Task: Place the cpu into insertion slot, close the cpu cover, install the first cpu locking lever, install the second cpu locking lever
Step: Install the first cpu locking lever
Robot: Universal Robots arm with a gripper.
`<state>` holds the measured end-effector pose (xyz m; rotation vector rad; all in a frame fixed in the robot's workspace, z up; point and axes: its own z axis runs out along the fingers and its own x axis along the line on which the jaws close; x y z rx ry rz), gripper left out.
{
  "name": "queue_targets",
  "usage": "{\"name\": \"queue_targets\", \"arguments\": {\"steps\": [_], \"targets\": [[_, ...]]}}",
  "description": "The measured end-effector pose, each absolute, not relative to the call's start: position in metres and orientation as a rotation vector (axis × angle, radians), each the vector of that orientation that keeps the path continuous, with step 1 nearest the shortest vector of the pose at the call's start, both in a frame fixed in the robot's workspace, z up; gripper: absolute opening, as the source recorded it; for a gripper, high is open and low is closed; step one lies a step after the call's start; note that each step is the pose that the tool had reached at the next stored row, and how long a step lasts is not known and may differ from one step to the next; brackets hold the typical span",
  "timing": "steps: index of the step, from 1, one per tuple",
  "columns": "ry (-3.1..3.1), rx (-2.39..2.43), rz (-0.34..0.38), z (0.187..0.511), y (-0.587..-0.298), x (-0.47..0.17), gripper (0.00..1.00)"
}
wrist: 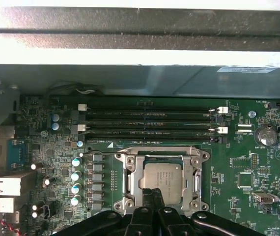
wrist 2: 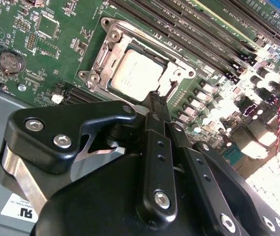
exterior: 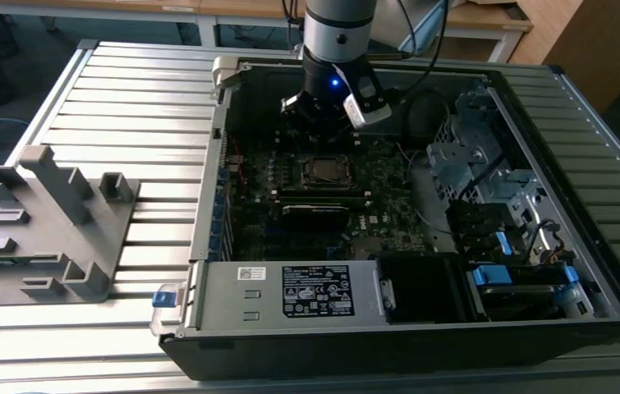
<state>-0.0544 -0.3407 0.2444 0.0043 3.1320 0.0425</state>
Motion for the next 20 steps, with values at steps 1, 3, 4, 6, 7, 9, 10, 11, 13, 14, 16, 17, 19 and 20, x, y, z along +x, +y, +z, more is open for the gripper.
{"name": "queue_targets", "arguments": {"steps": [1, 3, 4, 6, 7, 9, 10, 11, 13, 14, 16, 17, 19, 20], "targets": [[3.132, 0.004, 0.042, 0.2447, -0.3407, -0.0544, 0.11], [3.132, 0.004, 0.042, 0.245, -0.3407, -0.0544, 0.11], [3.132, 0.004, 0.042, 0.245, -0.3407, -0.0546, 0.11], [3.132, 0.004, 0.042, 0.2451, -0.3407, -0.0556, 0.11], [3.132, 0.004, 0.042, 0.2451, -0.3407, -0.0561, 0.11], [3.132, 0.004, 0.042, 0.245, -0.3407, -0.0574, 0.11], [3.132, 0.004, 0.042, 0.245, -0.3407, -0.0579, 0.11], [3.132, 0.004, 0.042, 0.245, -0.3407, -0.058, 0.11], [3.132, 0.004, 0.042, 0.245, -0.3407, -0.058, 0.11], [3.132, 0.004, 0.042, 0.245, -0.3407, -0.0581, 0.11], [3.132, 0.004, 0.042, 0.245, -0.3407, -0.0582, 0.11], [3.132, 0.004, 0.042, 0.245, -0.3407, -0.0582, 0.11], [3.132, 0.004, 0.042, 0.245, -0.3407, -0.0582, 0.11], [3.132, 0.004, 0.042, 0.245, -0.3407, -0.0582, 0.11]]}}
